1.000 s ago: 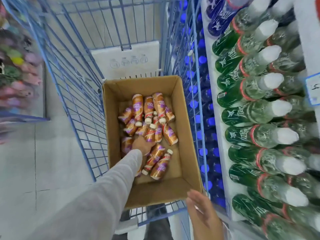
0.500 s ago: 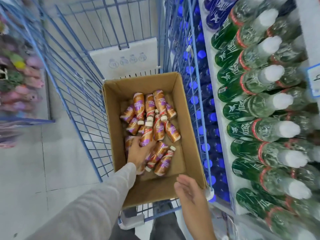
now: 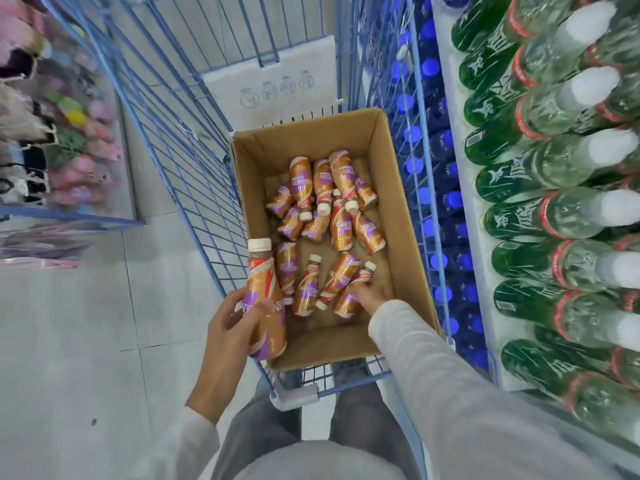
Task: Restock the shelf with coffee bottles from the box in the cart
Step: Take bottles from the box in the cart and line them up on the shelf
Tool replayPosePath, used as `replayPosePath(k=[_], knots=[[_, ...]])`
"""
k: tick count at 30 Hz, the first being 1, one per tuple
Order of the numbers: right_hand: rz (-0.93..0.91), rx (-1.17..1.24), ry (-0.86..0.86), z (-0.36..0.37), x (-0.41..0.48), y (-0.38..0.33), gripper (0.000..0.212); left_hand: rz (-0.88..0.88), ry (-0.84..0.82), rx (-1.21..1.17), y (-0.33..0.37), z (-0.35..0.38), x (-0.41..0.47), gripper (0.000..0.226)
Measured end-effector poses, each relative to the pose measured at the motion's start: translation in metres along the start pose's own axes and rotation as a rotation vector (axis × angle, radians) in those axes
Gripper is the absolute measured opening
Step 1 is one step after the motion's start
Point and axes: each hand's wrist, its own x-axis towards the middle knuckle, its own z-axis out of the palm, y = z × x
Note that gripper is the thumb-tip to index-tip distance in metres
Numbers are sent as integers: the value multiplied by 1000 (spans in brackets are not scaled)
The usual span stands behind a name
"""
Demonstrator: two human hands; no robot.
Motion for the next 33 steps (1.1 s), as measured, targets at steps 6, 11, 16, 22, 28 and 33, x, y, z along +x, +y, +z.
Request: replayPosePath(k=[6, 11, 16, 22, 28, 33], knots=[[30, 35, -13, 41, 36, 6, 81, -35, 18, 28, -4, -1, -1, 46], [26, 28, 29, 36, -13, -4, 83, -45, 36, 1, -4, 5, -1, 53], [13, 104, -74, 5, -42, 1, 44, -8, 29, -29, 2, 9, -15, 58], [-193, 308, -252, -32, -95, 19, 71, 42, 61, -98, 11, 16, -45, 27], [-489, 357, -263, -75, -178, 20, 62, 121, 57, -189, 20, 22, -86, 38], [-667, 347, -240, -104, -238, 28, 70, 224, -19, -269, 45, 31, -128, 29]])
